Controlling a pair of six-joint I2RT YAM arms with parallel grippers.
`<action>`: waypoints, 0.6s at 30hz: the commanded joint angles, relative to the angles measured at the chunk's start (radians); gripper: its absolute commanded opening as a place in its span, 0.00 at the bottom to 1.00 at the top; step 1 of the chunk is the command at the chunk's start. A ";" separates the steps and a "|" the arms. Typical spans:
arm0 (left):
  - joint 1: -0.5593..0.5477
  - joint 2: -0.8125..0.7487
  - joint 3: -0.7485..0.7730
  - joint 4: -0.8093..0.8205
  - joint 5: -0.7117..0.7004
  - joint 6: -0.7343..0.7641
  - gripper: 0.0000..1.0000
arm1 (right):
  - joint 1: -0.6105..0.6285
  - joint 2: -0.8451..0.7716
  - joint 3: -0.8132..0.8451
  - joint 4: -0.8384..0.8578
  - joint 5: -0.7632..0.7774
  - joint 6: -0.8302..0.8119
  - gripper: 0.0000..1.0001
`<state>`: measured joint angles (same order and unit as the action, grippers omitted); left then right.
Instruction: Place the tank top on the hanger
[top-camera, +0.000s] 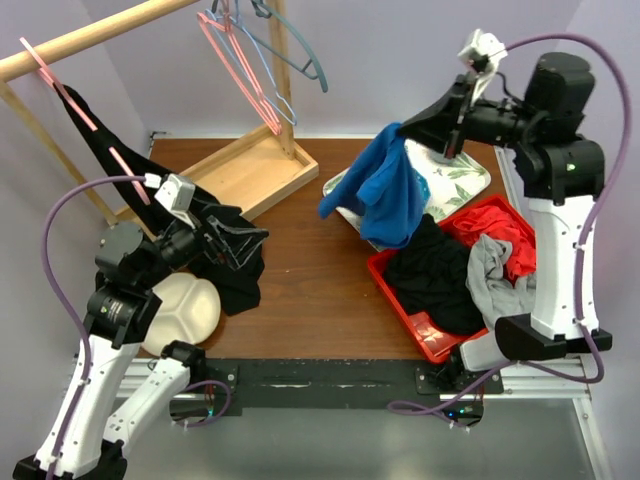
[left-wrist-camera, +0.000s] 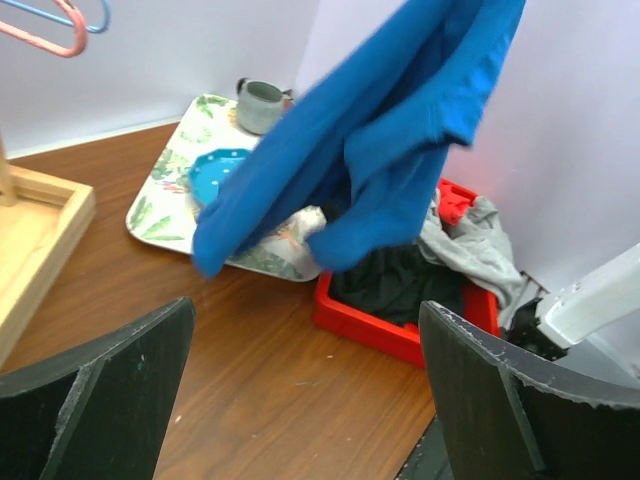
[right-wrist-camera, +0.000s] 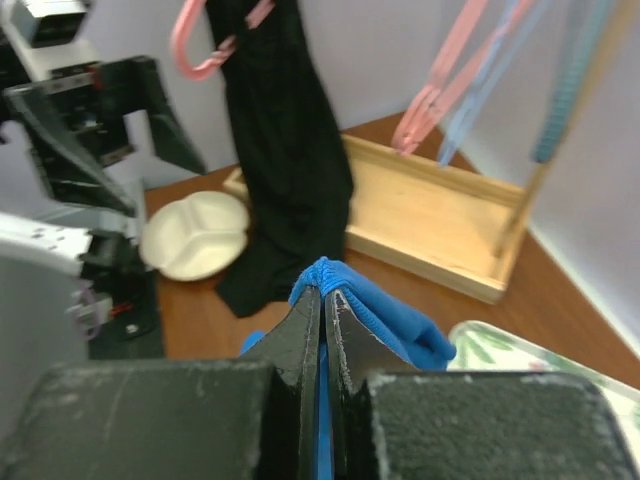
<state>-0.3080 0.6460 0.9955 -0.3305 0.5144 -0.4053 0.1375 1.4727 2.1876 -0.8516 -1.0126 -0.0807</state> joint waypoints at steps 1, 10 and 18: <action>-0.003 0.023 -0.027 0.128 0.079 -0.070 0.98 | 0.097 -0.034 -0.090 0.068 -0.049 0.029 0.00; -0.003 0.011 -0.060 0.200 0.107 -0.118 0.97 | 0.372 -0.069 -0.550 0.181 0.077 -0.047 0.00; -0.003 -0.006 -0.075 0.110 0.084 -0.084 0.96 | 0.498 0.119 -0.710 0.298 0.397 -0.065 0.08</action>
<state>-0.3080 0.6464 0.9337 -0.1955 0.5949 -0.4976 0.6136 1.5188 1.5005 -0.6846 -0.8154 -0.1406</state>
